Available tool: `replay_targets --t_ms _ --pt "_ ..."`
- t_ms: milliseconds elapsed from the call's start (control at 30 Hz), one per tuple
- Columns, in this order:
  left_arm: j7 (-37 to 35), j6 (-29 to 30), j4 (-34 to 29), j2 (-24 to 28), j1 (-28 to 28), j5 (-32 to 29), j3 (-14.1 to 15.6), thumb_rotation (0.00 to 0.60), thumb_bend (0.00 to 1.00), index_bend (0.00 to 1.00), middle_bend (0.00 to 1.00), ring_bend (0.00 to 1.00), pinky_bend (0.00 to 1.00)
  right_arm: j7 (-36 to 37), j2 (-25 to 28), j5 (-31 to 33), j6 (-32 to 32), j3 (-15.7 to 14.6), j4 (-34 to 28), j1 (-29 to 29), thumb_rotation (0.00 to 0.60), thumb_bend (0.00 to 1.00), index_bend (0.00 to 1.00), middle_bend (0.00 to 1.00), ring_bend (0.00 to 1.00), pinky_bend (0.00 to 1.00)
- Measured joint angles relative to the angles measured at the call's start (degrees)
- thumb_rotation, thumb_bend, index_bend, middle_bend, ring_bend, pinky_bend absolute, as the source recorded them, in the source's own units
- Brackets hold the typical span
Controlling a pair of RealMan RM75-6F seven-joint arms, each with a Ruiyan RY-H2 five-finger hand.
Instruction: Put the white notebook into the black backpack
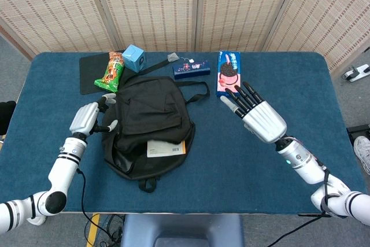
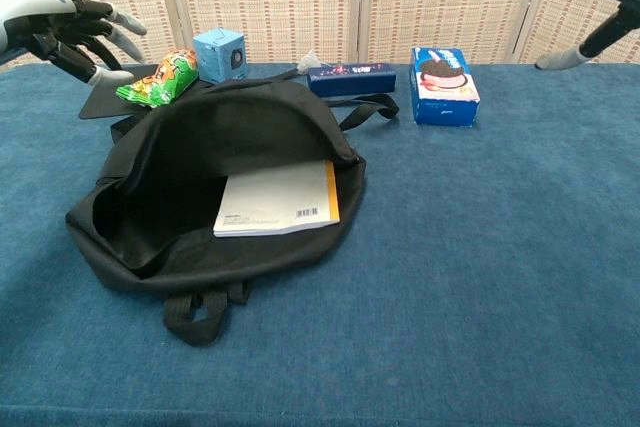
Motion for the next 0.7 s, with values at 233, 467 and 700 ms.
replay_targets --t_ms 233,467,700 --pt "2.1 1.6 -1.3 1.8 1.5 1.0 1.2 0.6 0.34 0.19 0.24 0.28 0.28 0.6 4.4 2.6 -2.6 0.0 -5.7 -2.4 0.6 0.0 0.0 0.12 0.01 0.02" --pt "3.2 5.2 -1.5 3.0 4.3 3.3 3.0 0.6 0.34 0.22 0.24 0.28 0.28 2.2 10.9 5.4 -4.7 -0.8 -13.1 -6.2 0.6 0.0 0.09 0.24 0.15 0.24" --pt "3.4 11.1 -1.9 4.8 9.5 7.3 5.3 0.6 0.34 0.24 0.24 0.28 0.28 6.9 16.3 8.1 -3.8 -2.0 -18.3 -12.3 0.6 0.04 0.19 0.29 0.2 0.26"
